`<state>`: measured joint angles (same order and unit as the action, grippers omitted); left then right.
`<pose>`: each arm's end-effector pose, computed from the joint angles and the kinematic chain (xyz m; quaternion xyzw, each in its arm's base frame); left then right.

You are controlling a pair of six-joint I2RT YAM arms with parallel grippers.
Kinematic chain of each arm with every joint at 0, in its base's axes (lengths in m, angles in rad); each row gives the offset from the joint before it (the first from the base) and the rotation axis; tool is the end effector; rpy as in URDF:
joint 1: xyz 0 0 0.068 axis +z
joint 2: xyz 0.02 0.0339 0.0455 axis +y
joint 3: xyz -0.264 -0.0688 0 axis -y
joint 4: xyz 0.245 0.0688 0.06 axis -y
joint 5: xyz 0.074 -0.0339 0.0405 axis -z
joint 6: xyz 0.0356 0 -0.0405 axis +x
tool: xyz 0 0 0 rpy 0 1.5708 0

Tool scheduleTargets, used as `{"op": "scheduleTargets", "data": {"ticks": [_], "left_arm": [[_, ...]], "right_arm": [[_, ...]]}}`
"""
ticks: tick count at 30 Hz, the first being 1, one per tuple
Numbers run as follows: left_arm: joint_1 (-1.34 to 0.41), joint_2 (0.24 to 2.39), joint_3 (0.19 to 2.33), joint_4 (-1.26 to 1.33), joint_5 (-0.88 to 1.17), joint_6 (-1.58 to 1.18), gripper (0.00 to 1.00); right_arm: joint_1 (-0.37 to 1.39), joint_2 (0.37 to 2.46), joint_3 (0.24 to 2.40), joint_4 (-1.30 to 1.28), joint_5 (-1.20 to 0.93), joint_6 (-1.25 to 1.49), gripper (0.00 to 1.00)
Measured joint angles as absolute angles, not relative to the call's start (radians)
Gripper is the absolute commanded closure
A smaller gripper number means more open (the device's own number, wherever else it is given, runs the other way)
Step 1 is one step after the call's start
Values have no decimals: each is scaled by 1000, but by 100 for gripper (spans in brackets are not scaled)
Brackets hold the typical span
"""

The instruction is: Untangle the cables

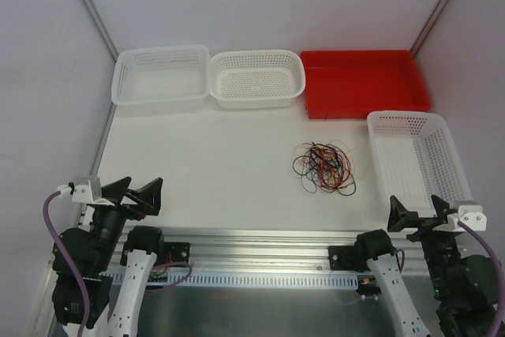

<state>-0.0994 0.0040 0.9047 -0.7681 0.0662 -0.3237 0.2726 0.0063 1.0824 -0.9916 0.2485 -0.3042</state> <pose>-0.0304 0.0007 0.3583 -0.0489 0.6570 -0.1792 0.7306 -0.0673 -0.0279 0.3684 -0.1035 0.6696 -0.0954 0.7292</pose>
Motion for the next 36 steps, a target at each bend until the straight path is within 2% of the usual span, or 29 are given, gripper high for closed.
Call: {"op": "scheduleTargets", "data": {"ticks": [6, 19, 23, 30, 36], "left_arm": [[-99, 4, 902, -768, 67, -330, 1], [-99, 9, 788, -772, 51, -453, 1], [-99, 100, 787, -773, 92, -480, 1], [-99, 393, 787, -765, 184, -463, 1], [-99, 491, 768, -723, 233, -429, 1]], "right_arm": [[273, 6, 1075, -989, 235, -295, 3], [273, 37, 1030, -980, 64, -211, 3], [273, 167, 1032, -966, 31, -150, 3], [273, 497, 999, -922, 8, -22, 3], [273, 715, 908, -809, 15, 38, 3]]}}
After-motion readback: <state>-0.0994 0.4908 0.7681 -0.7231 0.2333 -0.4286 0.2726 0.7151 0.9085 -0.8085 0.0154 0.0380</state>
